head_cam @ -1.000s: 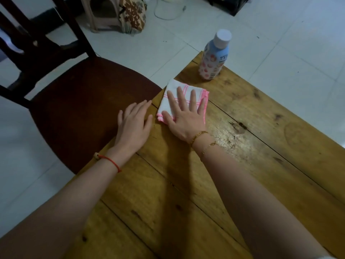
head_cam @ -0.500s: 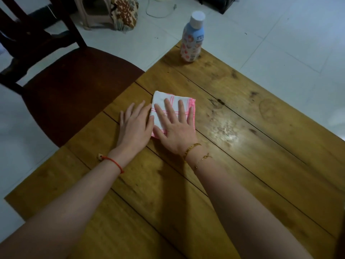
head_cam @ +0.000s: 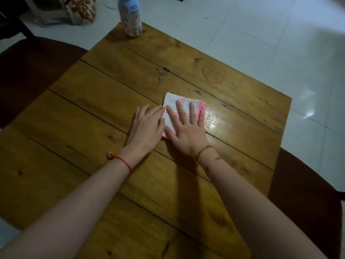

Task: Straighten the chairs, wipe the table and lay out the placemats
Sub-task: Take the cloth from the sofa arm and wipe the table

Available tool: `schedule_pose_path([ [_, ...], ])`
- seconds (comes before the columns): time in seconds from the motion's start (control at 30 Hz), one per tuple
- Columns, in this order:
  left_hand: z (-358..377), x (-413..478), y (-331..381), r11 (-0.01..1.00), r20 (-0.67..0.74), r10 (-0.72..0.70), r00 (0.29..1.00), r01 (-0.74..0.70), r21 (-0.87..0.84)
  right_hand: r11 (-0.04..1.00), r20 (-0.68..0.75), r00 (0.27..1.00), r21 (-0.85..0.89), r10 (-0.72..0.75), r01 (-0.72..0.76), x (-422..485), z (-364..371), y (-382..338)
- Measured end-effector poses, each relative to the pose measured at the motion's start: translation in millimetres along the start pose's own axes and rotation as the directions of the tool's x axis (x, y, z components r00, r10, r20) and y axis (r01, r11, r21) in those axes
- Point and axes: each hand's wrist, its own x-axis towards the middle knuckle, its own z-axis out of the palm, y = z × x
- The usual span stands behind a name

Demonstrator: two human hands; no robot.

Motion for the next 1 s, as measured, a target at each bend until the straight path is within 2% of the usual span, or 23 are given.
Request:
schedule_pose_path([
  [0.33, 42.3, 34.7, 74.5, 0.981, 0.105, 0.194, 0.975, -0.191, -0.039, 0.989, -0.004, 0.99, 0.034, 0.141, -0.141, -21.8, -6.2, 92.2],
  [0.6, 75.2, 109.1, 119.9, 0.919, 0.219, 0.357, 0.908, -0.383, 0.09, 0.957, 0.0, 0.96, 0.078, 0.279, -0.278, 6.1, -20.1, 164.7],
  [1.0, 99.9, 198.5, 162.0, 0.855, 0.296, 0.448, 0.844, -0.501, 0.133, 0.92, 0.005, 0.927, 0.117, 0.375, -0.373, 52.6, -41.7, 237.6],
])
